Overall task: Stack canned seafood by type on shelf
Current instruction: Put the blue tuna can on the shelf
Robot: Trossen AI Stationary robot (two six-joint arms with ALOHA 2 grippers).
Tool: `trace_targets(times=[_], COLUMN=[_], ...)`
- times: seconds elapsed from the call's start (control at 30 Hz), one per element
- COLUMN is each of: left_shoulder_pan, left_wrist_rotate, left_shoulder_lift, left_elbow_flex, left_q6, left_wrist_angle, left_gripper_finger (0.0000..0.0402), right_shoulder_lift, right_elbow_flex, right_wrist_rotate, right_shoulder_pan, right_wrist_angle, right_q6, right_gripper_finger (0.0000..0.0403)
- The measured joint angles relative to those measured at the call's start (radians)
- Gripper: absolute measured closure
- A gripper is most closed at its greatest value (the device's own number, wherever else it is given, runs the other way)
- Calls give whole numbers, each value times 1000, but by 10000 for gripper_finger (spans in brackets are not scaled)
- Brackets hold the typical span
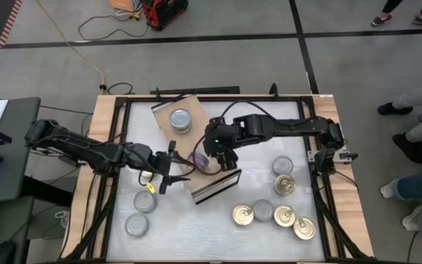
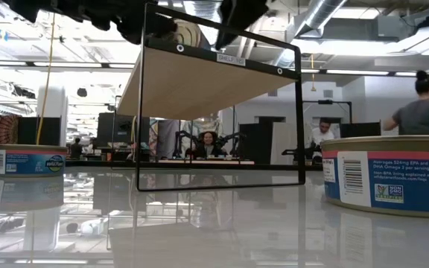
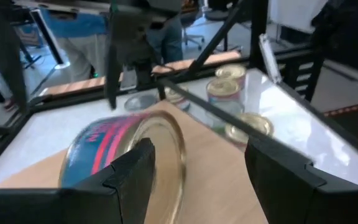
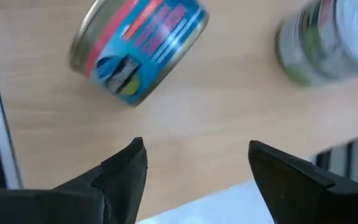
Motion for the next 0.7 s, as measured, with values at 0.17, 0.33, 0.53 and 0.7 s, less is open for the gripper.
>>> trace_targets(times=[0.17, 0.33, 0.53, 0.7], left_shoulder_pan=[-8, -44, -87, -92], left_wrist_rotate=[-32, -48, -181, -319], left_shoulder_lift=[-7, -39, -79, -71], left_elbow_flex=[0, 0, 0, 0], left_q6=[-2, 15, 12, 65], left_wrist_angle=[-19, -25, -102, -114], left_gripper_finger=[162, 162, 162, 162], right_shoulder_lift=[-2, 0, -2, -1], right_elbow_flex=[-56, -133, -173, -231], right_wrist_rotate=[-10, 8, -52, -157], right_shoulder_pan=[-27, -53, -96, -111], right_wrist_angle=[9, 163, 309, 359], right_q6=[103, 72, 56, 90], right_gripper_finger=[105, 108, 108, 108])
